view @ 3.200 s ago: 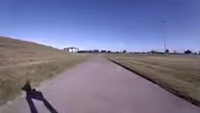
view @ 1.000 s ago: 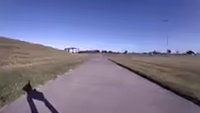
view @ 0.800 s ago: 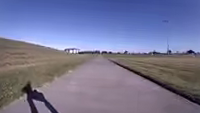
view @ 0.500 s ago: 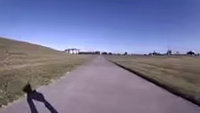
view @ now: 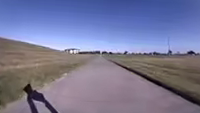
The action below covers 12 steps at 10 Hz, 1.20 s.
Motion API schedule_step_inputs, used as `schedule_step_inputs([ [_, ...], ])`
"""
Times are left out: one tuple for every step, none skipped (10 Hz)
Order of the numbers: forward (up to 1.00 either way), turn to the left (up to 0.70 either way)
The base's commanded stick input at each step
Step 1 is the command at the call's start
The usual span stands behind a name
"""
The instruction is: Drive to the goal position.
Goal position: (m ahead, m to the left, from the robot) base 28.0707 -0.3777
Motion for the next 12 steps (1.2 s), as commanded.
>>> schedule_step_inputs([
  [0.70,0.00],
  [0.70,0.00],
  [0.70,0.00],
  [0.70,0.00],
  [0.70,0.00],
  [0.70,0.00],
  [0.70,0.00],
  [0.70,0.00],
  [0.70,0.00],
  [0.70,0.00],
  [0.70,0.00],
  [0.70,0.00],
])
